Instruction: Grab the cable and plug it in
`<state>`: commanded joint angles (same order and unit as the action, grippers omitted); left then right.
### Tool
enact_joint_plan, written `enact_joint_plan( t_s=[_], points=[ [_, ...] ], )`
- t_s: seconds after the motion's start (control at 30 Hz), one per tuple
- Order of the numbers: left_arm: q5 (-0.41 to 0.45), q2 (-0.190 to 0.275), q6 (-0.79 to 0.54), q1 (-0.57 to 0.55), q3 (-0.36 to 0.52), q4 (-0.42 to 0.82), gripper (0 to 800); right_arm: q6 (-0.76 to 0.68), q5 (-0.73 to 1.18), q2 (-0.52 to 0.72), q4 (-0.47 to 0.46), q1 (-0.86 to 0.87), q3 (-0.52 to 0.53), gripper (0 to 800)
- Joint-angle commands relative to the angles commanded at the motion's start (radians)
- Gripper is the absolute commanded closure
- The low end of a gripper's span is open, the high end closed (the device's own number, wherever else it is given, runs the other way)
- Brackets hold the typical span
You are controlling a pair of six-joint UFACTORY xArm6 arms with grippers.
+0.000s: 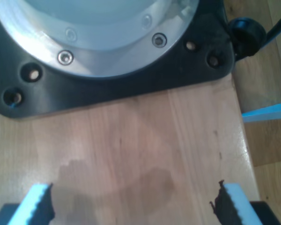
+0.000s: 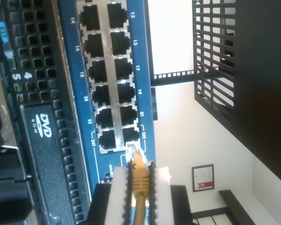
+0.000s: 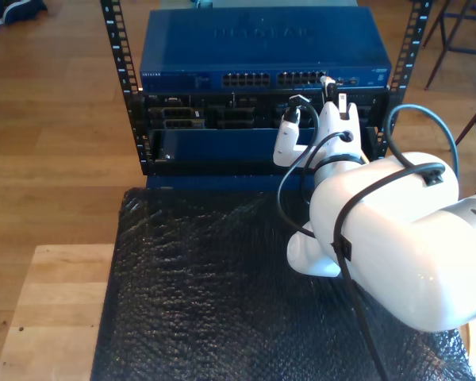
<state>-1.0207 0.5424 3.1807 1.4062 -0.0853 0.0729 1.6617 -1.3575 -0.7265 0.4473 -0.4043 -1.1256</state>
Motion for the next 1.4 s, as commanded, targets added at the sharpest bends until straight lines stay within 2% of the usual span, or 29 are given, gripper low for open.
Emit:
enact_joint_plan(
  t_s=[1.4],
  points=[
    [0.0, 0.0, 0.0, 0.0, 0.0, 0.0, 0, -0.003, 0.021, -0.029, -0.003, 0.002, -0.049, 800]
  ],
)
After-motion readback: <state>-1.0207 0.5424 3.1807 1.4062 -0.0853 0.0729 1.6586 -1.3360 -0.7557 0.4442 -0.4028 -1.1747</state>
